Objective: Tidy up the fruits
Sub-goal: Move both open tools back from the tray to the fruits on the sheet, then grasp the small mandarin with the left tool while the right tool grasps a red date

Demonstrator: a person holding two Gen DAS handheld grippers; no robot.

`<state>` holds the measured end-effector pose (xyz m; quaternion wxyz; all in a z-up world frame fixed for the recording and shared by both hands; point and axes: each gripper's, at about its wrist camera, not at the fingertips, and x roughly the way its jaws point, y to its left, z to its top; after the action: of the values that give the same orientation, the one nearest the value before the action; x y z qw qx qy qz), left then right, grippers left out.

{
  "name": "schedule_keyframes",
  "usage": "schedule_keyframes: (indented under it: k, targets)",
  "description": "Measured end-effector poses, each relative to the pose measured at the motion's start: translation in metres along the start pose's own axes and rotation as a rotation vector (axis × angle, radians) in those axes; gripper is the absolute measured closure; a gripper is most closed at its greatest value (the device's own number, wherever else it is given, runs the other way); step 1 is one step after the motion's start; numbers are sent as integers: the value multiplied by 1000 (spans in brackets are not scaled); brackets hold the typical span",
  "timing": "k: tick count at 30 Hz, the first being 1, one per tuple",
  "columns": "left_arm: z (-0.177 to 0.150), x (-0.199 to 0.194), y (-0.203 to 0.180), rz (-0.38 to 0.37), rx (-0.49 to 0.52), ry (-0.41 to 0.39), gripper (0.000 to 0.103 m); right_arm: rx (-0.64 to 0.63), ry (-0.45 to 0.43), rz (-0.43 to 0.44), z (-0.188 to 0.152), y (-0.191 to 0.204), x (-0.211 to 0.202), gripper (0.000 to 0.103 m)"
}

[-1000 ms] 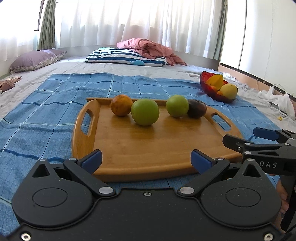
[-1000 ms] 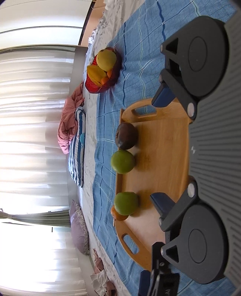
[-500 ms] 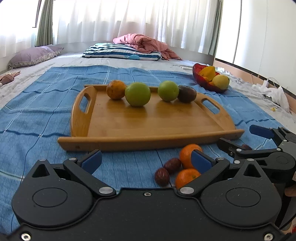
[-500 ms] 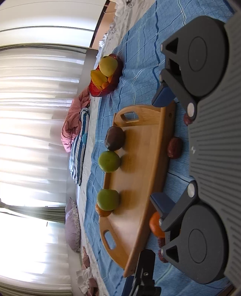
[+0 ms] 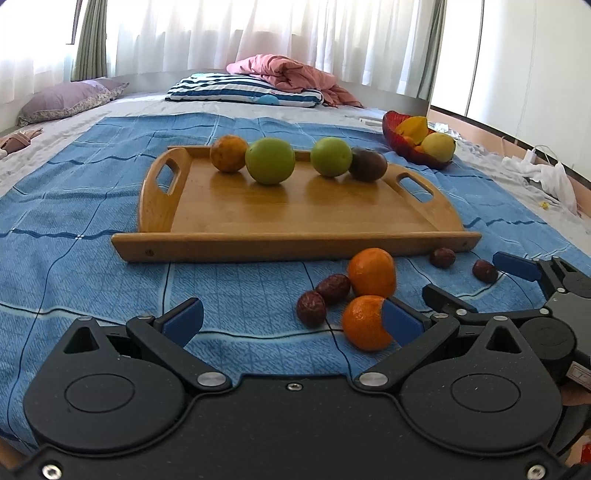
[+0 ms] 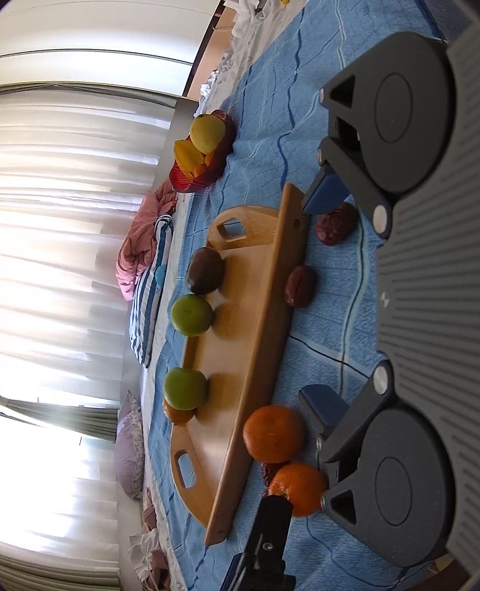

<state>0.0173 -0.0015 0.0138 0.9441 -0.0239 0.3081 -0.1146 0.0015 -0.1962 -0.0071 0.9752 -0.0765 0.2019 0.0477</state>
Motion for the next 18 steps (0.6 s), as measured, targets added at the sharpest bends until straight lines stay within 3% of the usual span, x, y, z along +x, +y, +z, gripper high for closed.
schedule_keyframes:
  k: [14, 18]
  targets:
    - [-9, -7, -19, -27, 31, -5, 1, 12, -2, -29, -2, 0, 3, 0]
    - [-8, -9, -22, -43, 27, -16, 6, 66, -17, -63, -3, -4, 2, 0]
